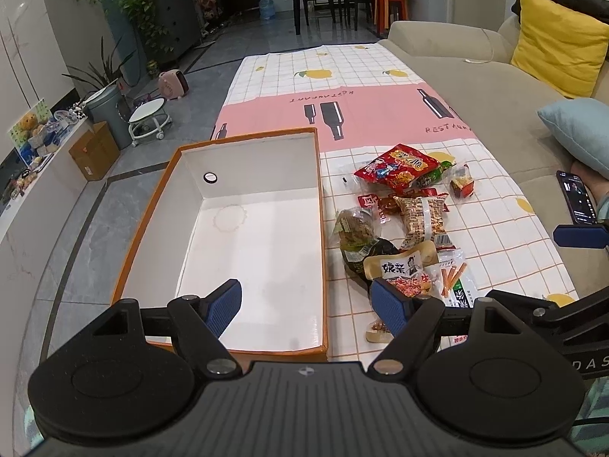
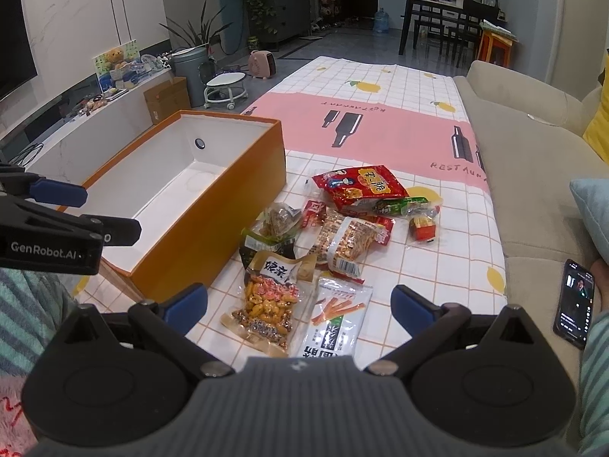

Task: Organize snacks

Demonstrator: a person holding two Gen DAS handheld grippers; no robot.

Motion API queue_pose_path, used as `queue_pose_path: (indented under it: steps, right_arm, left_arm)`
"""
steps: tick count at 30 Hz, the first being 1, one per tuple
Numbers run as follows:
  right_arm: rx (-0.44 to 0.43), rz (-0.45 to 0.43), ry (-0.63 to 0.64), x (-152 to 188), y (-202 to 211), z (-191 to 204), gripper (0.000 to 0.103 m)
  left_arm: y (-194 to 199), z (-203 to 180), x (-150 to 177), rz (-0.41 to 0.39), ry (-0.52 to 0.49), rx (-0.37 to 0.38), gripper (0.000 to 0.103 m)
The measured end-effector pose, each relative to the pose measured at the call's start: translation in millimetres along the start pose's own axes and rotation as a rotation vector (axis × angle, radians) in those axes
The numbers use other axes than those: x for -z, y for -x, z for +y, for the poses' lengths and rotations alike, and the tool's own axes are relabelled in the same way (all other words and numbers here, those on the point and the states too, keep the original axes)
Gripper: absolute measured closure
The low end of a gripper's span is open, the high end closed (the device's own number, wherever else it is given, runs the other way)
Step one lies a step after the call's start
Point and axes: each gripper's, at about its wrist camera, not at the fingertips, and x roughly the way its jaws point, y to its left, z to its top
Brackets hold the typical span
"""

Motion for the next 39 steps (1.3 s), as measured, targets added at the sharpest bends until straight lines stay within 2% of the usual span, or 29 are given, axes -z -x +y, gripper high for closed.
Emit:
queue_pose_path:
  steps: [39]
  right_arm:
    - [0.018, 0.018, 0.000, 0.0, -3.0, 0.4, 0.004]
  left_arm:
    - [-2.9, -0.2, 1.0, 0.015, 0.003, 0.002, 0.012]
